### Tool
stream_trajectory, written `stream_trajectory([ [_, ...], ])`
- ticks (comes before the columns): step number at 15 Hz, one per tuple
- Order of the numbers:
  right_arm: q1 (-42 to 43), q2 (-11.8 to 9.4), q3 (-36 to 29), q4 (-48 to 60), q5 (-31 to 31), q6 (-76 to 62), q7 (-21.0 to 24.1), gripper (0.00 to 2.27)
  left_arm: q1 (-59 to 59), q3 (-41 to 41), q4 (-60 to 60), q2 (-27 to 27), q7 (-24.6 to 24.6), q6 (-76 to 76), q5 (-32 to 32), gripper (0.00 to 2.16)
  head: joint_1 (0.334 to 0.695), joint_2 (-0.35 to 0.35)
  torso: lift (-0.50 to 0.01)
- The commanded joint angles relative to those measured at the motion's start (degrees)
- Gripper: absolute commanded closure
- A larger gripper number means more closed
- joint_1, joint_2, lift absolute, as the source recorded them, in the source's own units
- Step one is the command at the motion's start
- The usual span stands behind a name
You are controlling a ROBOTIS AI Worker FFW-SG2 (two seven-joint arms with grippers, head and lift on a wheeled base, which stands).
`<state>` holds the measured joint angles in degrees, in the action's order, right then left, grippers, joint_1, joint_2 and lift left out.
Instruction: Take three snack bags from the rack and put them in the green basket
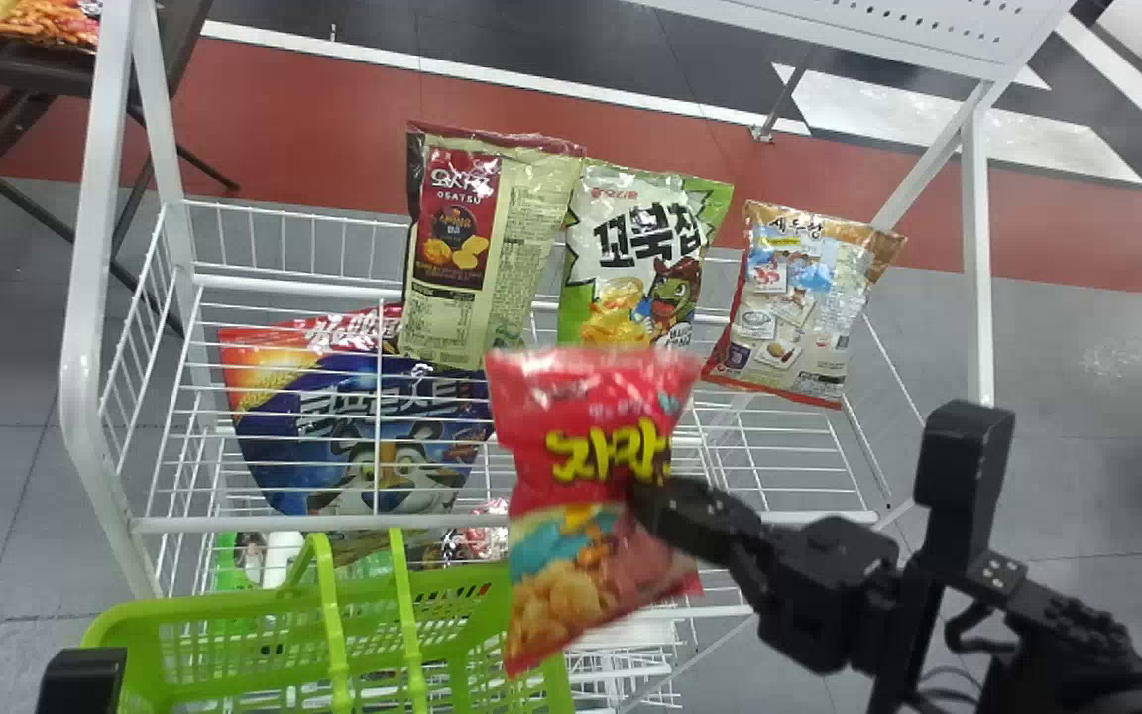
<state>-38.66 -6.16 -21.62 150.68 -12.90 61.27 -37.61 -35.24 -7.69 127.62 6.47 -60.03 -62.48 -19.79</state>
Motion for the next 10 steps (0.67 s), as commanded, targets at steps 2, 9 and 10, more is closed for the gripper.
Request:
stream_trajectory([
  [2,0.0,-0.2,1.5,-4.4,-0.1,7.6,-2.6,2.01,0.0,0.4,0.0,-0.6,-0.3,0.5,0.0,1.41,0.695,-0.350,-0.007],
  [9,1.2,-0.5,10.8,-12.5,-7.1,13.2,-2.6,2.01,-0.3,-0.1,0.1,-0.5,-0.4,0.5,0.0,1.41,0.695,-0.350,-0.007],
  [10,1.8,-0.6,12.6,-13.6,-7.0,12.9,-2.6,2.01,-0.4,-0.1,0.1,-0.5,-0.4,0.5,0.0,1.41,0.695,-0.350,-0.007],
])
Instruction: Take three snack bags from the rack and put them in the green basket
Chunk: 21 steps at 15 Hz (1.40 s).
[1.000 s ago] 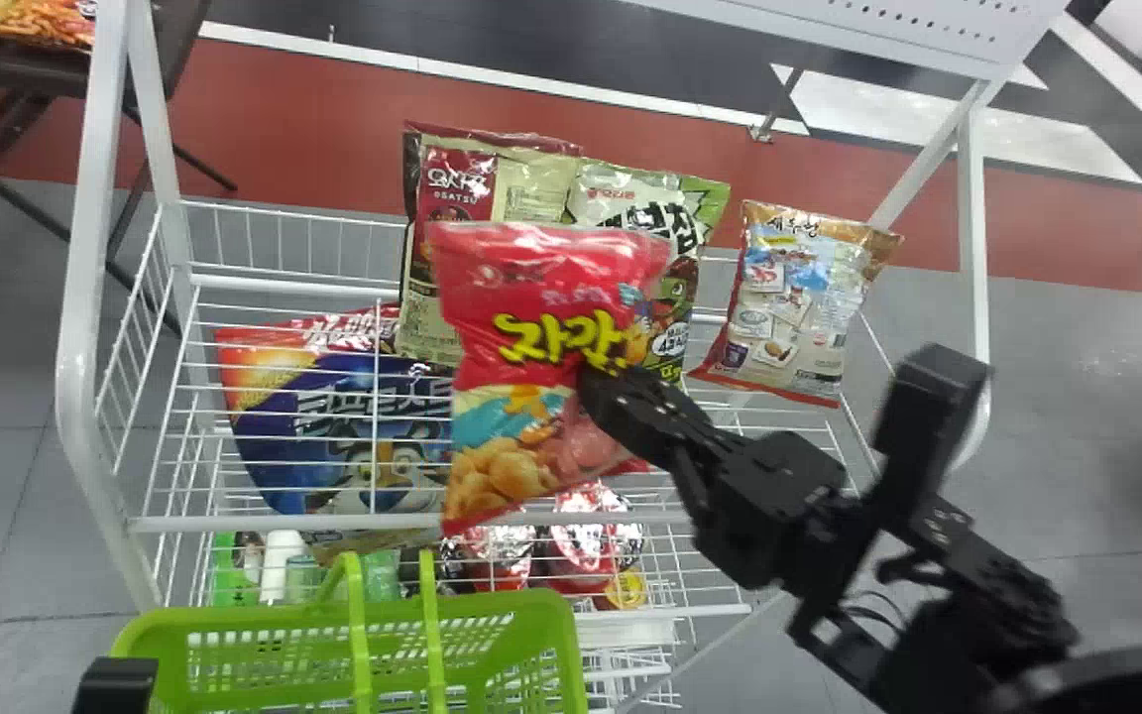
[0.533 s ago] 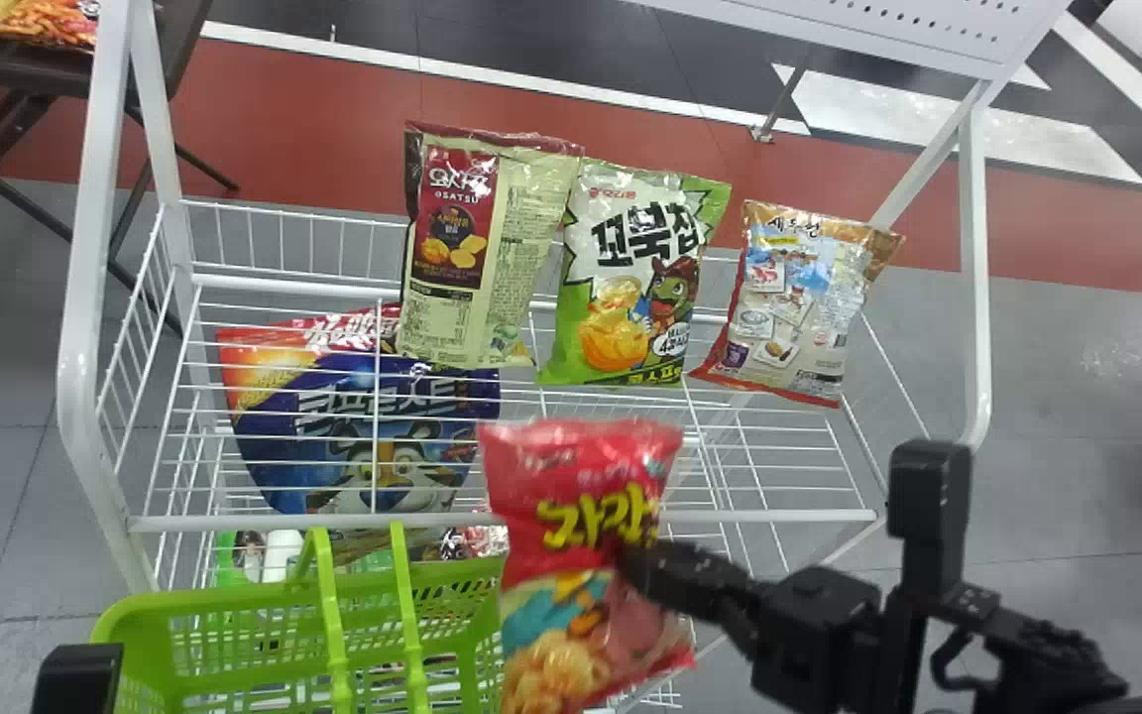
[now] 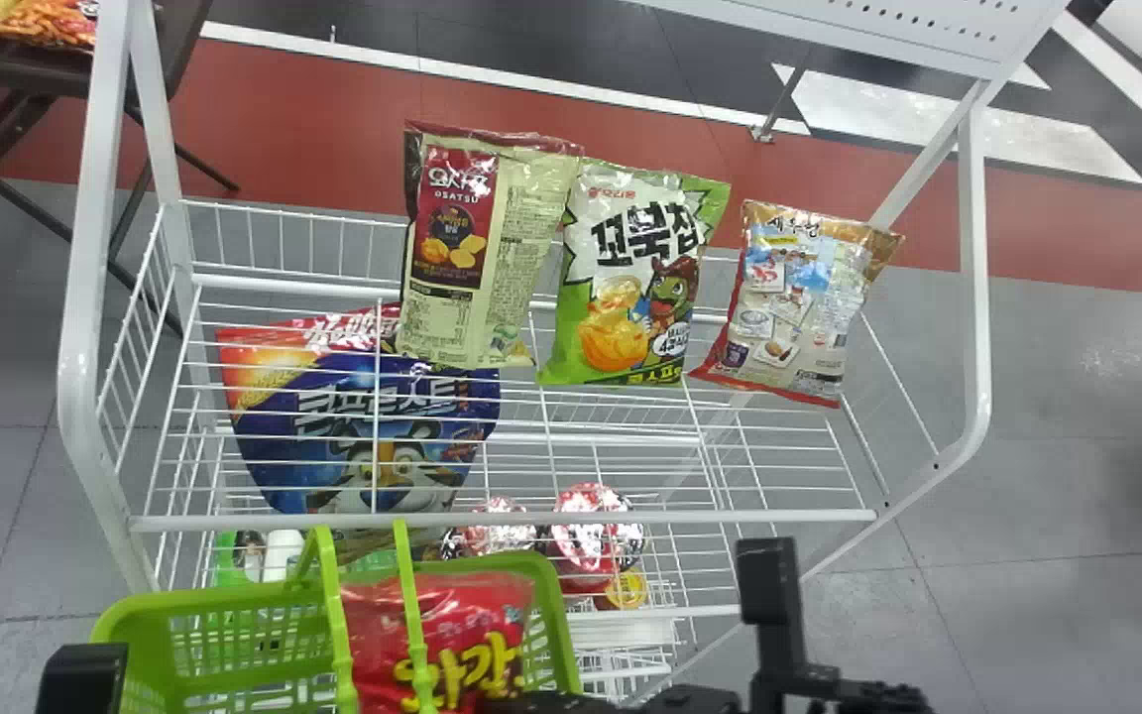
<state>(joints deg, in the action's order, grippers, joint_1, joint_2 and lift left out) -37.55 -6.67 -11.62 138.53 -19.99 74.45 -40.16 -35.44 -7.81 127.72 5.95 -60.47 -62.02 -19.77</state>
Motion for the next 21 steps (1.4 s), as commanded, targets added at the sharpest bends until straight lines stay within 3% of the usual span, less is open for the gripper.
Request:
stream_trajectory([
  [1,1.4,-0.2,4.0,-2.9,0.7,-1.4,0.3,2.00,-0.2,-0.2,0.2,0.0,-0.1,0.0,0.0,1.41,0.695,-0.350,-0.007],
  [2,2.7,-0.1,5.0,-4.9,1.6,-1.9,1.5,1.93,-0.4,-0.3,0.3,0.0,-0.3,0.0,0.0,1.41,0.695,-0.350,-0.007],
  [3,3.7,-0.2,5.5,-6.6,2.3,-1.7,3.1,1.65,-0.6,-0.4,0.4,0.0,-0.4,0.0,0.1,1.41,0.695,-0.350,-0.007],
  [4,4.0,-0.2,6.3,-6.9,4.6,-1.4,4.4,1.09,-0.6,-0.4,0.4,0.1,-0.4,0.0,0.0,1.41,0.695,-0.350,-0.007],
  [5,3.8,-0.5,7.0,-6.6,6.4,-1.0,6.2,0.17,-0.5,-0.4,0.4,0.2,-0.4,0.0,0.1,1.41,0.695,-0.350,-0.007],
  [6,3.5,-0.9,7.0,-6.2,6.5,-1.2,6.2,0.00,-0.6,-0.4,0.4,0.1,-0.5,0.0,0.0,1.41,0.695,-0.350,-0.007],
  [11,1.4,-0.7,6.3,-2.9,6.2,-8.7,7.1,0.06,-0.4,-0.9,0.6,0.2,0.0,0.0,0.3,1.41,0.695,-0.350,-0.007],
  [16,1.6,0.9,8.1,-4.3,7.2,-40.7,13.4,0.07,-0.5,-1.9,0.5,0.7,-0.3,-0.3,0.4,1.41,0.695,-0.350,-0.007],
  [19,6.8,1.3,11.0,-12.1,11.8,-62.2,23.2,0.07,-0.6,-2.7,0.2,1.0,-0.4,-0.5,0.6,1.41,0.695,-0.350,-0.007],
  [21,13.9,1.4,12.1,-20.3,14.7,-69.2,28.9,0.08,-0.5,-2.8,-0.2,1.1,-0.3,-0.5,1.0,1.41,0.695,-0.350,-0.007],
])
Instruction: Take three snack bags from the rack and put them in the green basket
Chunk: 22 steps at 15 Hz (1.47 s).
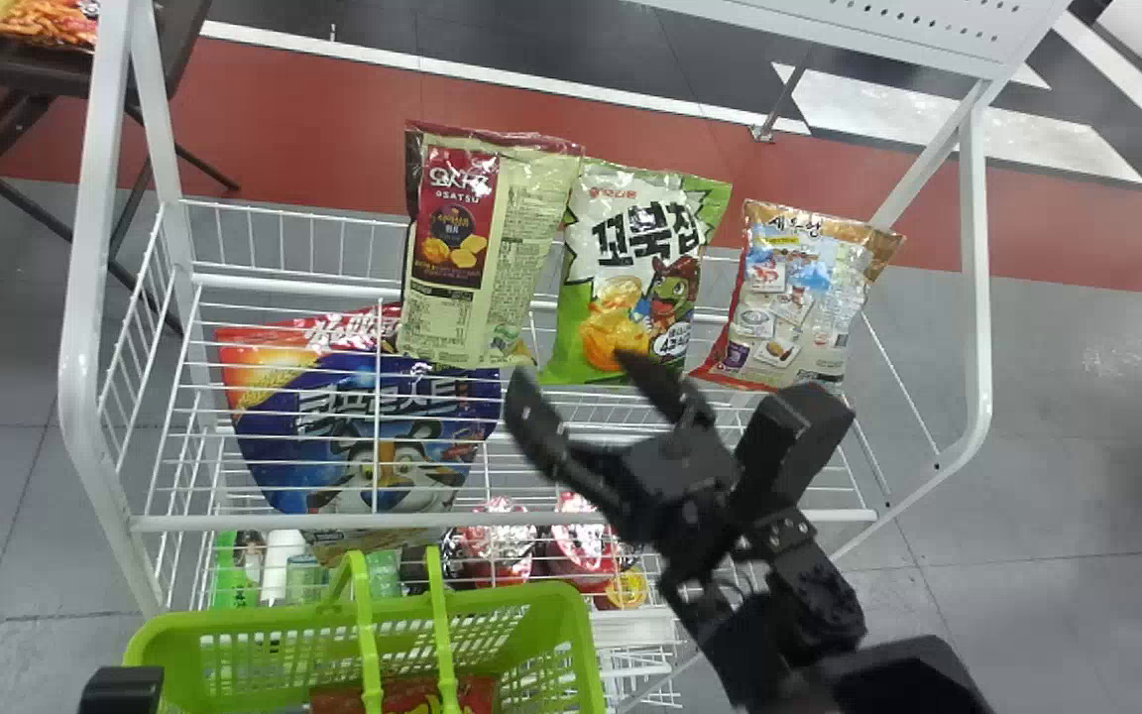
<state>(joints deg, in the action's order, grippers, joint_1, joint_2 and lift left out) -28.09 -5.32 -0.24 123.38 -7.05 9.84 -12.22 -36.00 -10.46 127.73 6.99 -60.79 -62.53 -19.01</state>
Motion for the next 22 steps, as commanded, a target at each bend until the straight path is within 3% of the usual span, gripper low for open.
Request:
stream_trajectory([
  [1,8.1,0.2,0.5,-8.7,2.0,-4.6,1.5,0.09,0.2,-0.4,-0.2,0.1,0.0,-0.7,0.4,1.41,0.695,-0.350,-0.007],
  [6,18.2,0.7,-4.3,-22.0,3.2,-3.7,5.9,0.10,1.0,-0.9,-0.6,0.9,0.1,-1.9,0.4,1.41,0.695,-0.350,-0.007],
  [12,23.9,0.3,-6.9,-29.2,3.4,-1.4,3.0,0.22,1.2,-0.9,-0.6,1.1,0.5,-2.3,0.4,1.41,0.695,-0.350,-0.007],
  [13,23.9,0.3,-6.8,-29.6,2.8,-1.4,2.8,0.34,1.2,-0.9,-0.6,1.1,0.6,-2.3,0.5,1.41,0.695,-0.350,-0.007],
  [14,23.8,0.4,-6.6,-29.9,2.7,-1.6,2.8,0.84,1.2,-0.9,-0.6,1.2,0.7,-2.3,0.4,1.41,0.695,-0.350,-0.007],
  [15,23.6,0.7,-6.4,-29.9,2.4,-1.4,3.3,1.66,1.2,-0.9,-0.6,1.2,0.7,-2.3,0.4,1.41,0.695,-0.350,-0.007],
  [16,23.3,1.1,-6.9,-29.7,2.2,-1.4,3.6,1.97,1.2,-0.9,-0.6,1.2,0.7,-2.3,0.4,1.41,0.695,-0.350,-0.007],
  [18,21.1,1.3,-6.9,-27.7,2.1,-4.1,4.2,2.08,1.2,-0.9,-0.6,1.3,0.8,-2.3,0.4,1.41,0.695,-0.350,-0.007],
  [22,16.5,1.9,-8.2,-22.2,0.2,-8.8,4.6,2.10,1.3,-1.4,-1.2,1.2,0.8,-1.9,0.5,1.41,0.695,-0.350,-0.007],
])
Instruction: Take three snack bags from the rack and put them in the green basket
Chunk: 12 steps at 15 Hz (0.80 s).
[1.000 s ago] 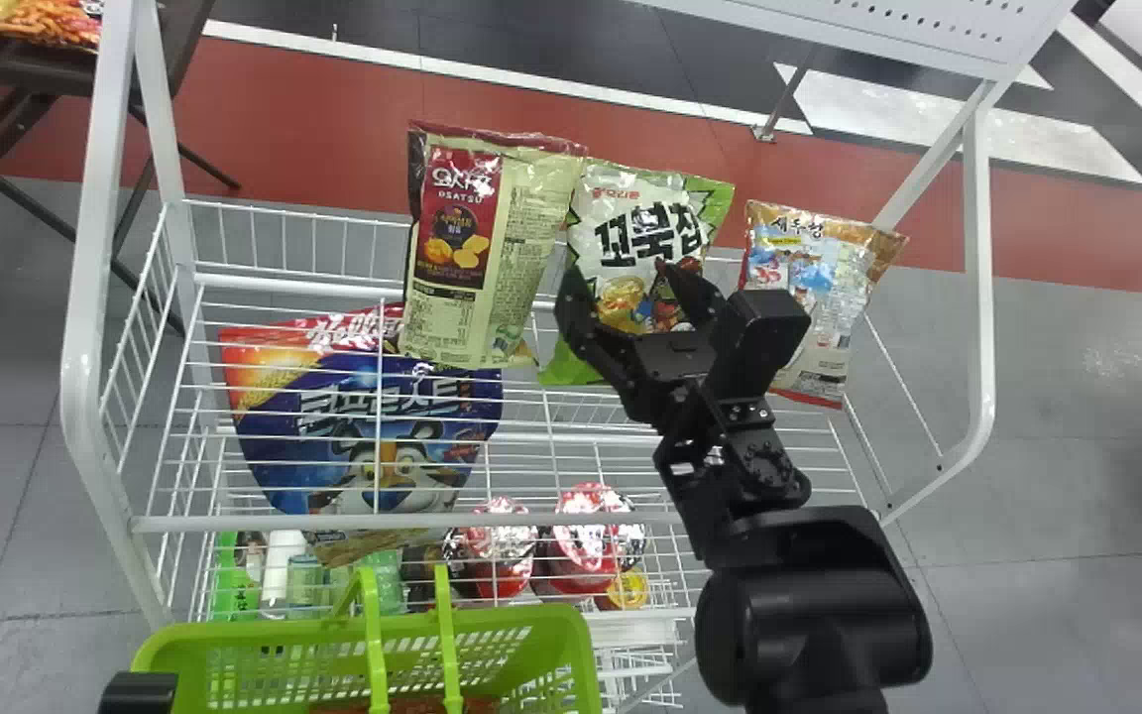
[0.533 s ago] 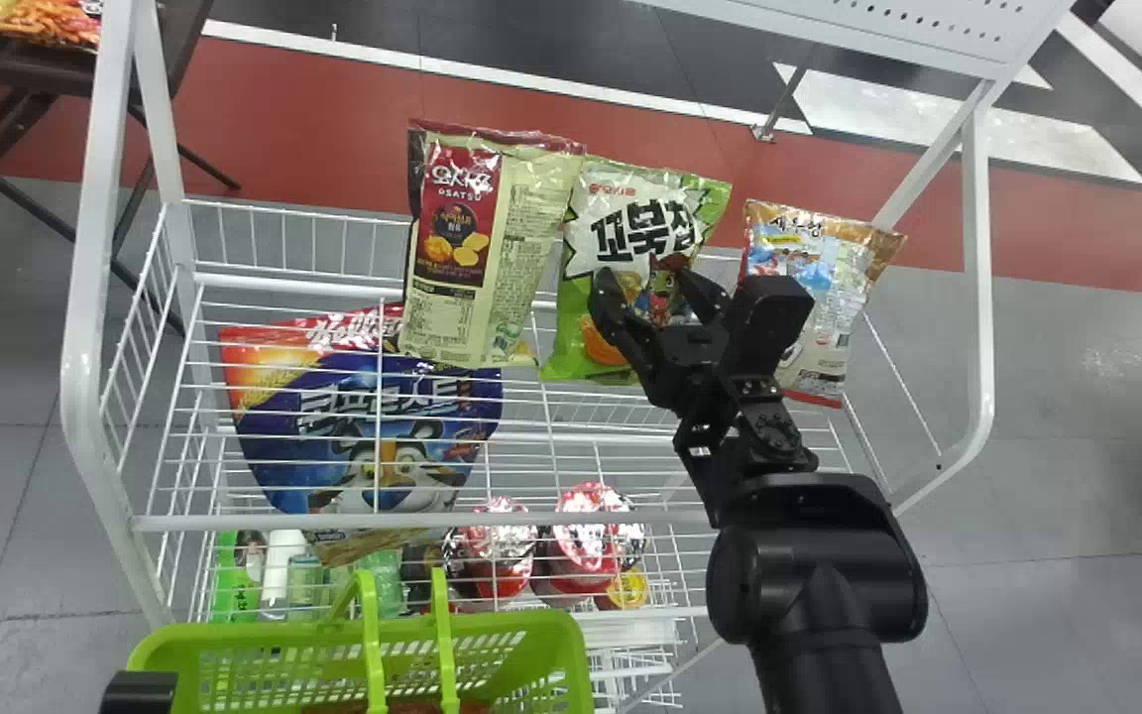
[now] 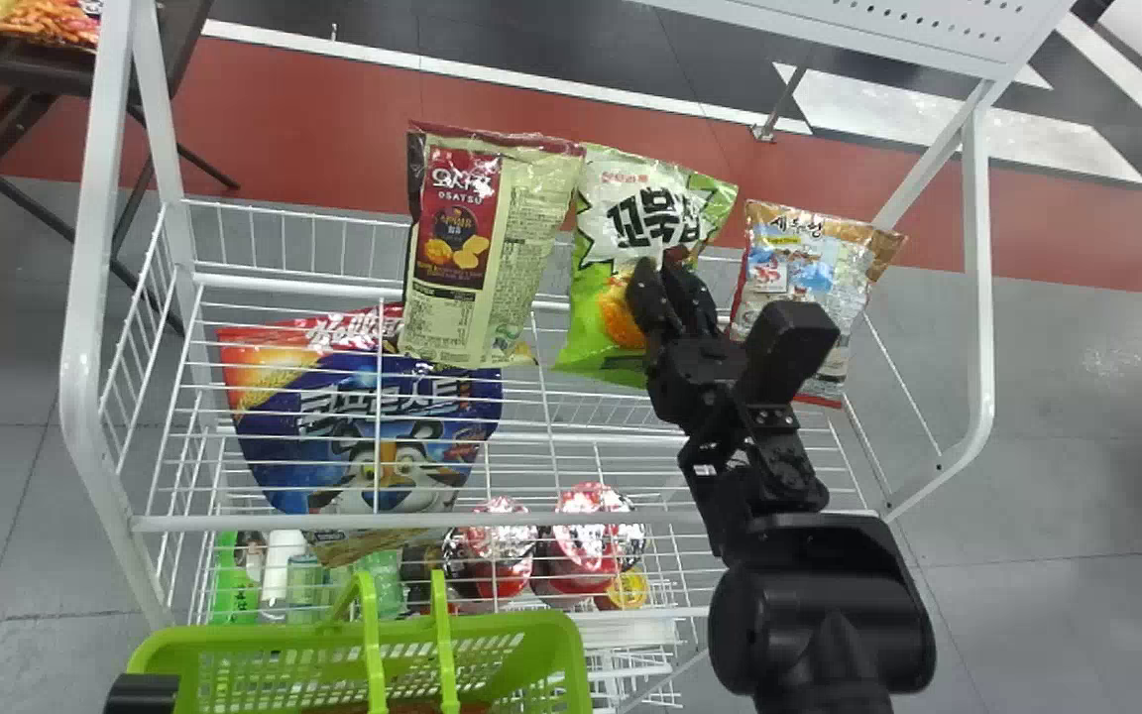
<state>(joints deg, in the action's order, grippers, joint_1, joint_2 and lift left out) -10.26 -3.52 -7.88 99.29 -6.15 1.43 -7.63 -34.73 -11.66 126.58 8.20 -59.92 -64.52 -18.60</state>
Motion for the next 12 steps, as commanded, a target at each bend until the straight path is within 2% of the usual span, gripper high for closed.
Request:
stream_trajectory([
  [1,-2.0,0.1,-0.9,2.5,-1.0,-0.2,-0.1,2.10,0.0,-0.3,0.0,0.0,0.0,0.0,0.1,1.41,0.695,-0.350,-0.007],
  [4,-6.0,0.1,-1.6,8.3,-3.2,-0.4,-1.1,2.10,0.0,-0.4,0.3,0.0,0.0,0.0,0.1,1.41,0.695,-0.350,-0.007],
  [7,-15.1,0.1,-3.2,21.4,-7.1,2.4,-2.0,2.10,0.4,-0.3,0.2,0.0,-0.1,-0.1,0.1,1.41,0.695,-0.350,-0.007],
  [9,-22.3,0.1,-5.3,29.6,-11.1,7.5,-4.9,2.10,0.6,0.1,0.2,-0.2,-0.3,-0.3,-0.1,1.41,0.695,-0.350,-0.007],
  [12,-28.5,0.0,-6.9,35.1,-16.3,11.9,-10.3,2.10,0.1,0.2,-0.1,-0.8,0.1,0.7,-0.2,1.41,0.695,-0.350,-0.007],
])
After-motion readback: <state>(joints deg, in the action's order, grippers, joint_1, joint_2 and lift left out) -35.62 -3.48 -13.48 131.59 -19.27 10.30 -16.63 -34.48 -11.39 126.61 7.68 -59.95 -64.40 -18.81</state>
